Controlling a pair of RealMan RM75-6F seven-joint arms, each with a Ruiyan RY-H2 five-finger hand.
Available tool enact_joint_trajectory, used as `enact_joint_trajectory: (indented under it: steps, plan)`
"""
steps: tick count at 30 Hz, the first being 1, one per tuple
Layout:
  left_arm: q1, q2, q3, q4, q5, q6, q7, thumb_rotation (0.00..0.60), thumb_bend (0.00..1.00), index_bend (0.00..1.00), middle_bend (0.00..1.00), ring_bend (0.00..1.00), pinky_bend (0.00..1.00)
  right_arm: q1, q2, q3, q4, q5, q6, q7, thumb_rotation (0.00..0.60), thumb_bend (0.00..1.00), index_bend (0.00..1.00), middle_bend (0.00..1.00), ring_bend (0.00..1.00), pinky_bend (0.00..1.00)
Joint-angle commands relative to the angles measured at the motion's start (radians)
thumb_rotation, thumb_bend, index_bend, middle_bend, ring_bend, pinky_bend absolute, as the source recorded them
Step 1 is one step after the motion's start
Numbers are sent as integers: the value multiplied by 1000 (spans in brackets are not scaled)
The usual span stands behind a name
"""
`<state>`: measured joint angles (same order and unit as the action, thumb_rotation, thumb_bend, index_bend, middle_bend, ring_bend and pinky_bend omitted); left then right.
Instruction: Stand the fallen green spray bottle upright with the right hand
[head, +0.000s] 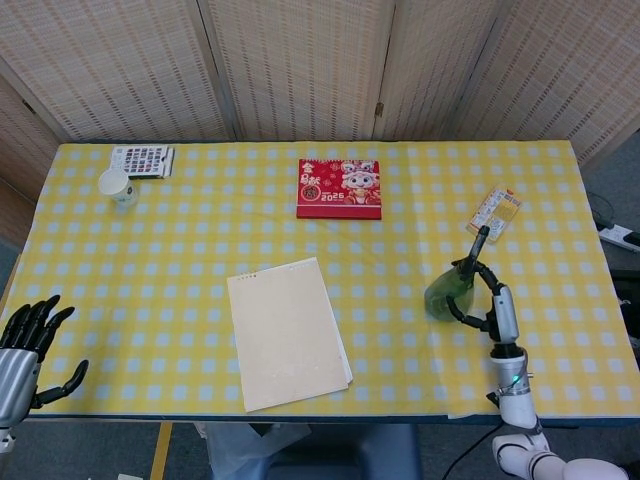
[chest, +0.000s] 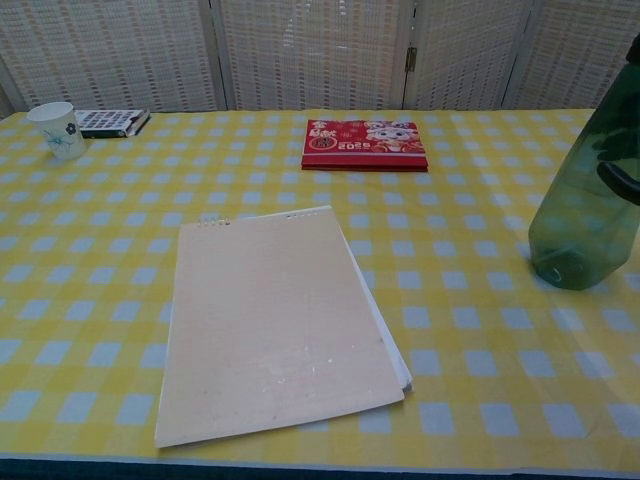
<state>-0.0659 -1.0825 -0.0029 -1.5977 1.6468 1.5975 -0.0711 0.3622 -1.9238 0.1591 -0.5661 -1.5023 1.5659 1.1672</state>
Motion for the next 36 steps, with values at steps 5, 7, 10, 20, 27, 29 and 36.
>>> enact_joint_trajectory:
  steps: [5,7,10,20,27,29,36]
  plan:
    - [2,-2,2,1,11,8,5,143,378,150,69,34,0,-10,8,0,5,0,15,6,600,369,163,247,249,162]
    - [2,-2,2,0,10,8,6,144,378,149,69,34,0,-16,13,0,1,0,21,7,600,369,152,236,243,154]
    - [2,-2,2,0,10,8,6,142,378,148,69,34,0,-26,24,-2,-6,0,29,12,600,370,144,230,235,145]
    - [3,-3,2,1,13,10,8,140,378,138,66,34,0,-87,93,-12,-44,-6,95,38,600,369,134,227,222,128]
    - [4,-9,-1,6,13,16,16,140,379,129,21,32,0,-140,157,-7,-103,-13,184,56,600,369,135,227,195,84]
    - [4,-9,-2,5,10,15,19,140,378,128,21,32,0,-160,177,-9,-111,-22,228,31,600,369,134,217,173,55]
    - [4,-15,-7,4,-10,3,41,144,378,117,21,31,0,-268,350,-77,-226,-78,334,-385,600,370,151,136,102,0]
